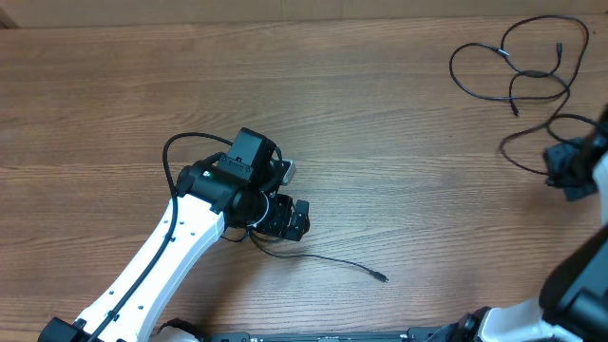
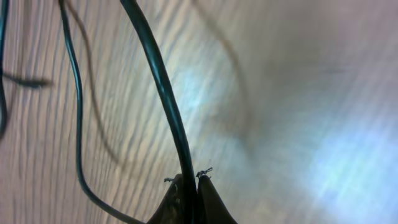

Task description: Untangle cables

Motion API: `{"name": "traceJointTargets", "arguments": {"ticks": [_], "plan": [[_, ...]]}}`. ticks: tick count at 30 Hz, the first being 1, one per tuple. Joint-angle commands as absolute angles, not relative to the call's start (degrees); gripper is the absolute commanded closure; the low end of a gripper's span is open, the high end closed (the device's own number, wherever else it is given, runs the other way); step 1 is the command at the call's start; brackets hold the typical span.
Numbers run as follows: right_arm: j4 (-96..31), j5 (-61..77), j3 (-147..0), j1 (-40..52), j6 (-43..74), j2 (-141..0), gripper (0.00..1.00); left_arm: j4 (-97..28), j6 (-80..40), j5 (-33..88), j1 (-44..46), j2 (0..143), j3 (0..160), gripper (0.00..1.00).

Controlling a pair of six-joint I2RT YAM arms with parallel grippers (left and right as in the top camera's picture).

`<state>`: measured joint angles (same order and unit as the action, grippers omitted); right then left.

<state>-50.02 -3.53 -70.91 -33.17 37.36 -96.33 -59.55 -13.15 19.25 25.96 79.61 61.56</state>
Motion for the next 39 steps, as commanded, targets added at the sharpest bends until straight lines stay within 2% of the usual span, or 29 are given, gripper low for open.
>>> {"name": "traceJointTargets", "arguments": {"ticks": [1,5,10,28,34,39], "plan": [[-51.7,-7.5,-71.3,-35.2,40.8,-91.9,0.96,-59.4,-13.3,19.0,26.3,78.6,62.7,0.0],[-54.1,-9.8,-71.3,-37.1,41.5,-88.2,0.96,-59.4,-13.3,19.0,26.3,78.6,62.7,0.01],[-58.9,-17.0,-71.3,-38.3,49.6,-83.7,0.96,-59.4,-13.3,19.0,26.3,78.6,62.7,0.0],[-58.7,-20.9,-71.3,-38.3,51.0,-72.2,0.96,-59.4,-13.3,19.0,26.3,78.6,62.7,0.0],[-57.6,-15.4,-71.3,-38.3,50.3,-74.1,0.96,-59.4,-13.3,19.0,26.3,78.6,62.7,0.01],[-54.0,-4.6,-71.3,-38.3,40.1,-78.3,0.96,-59.4,-13.3,19.0,26.3,78.6,62.7,0.0]]}}
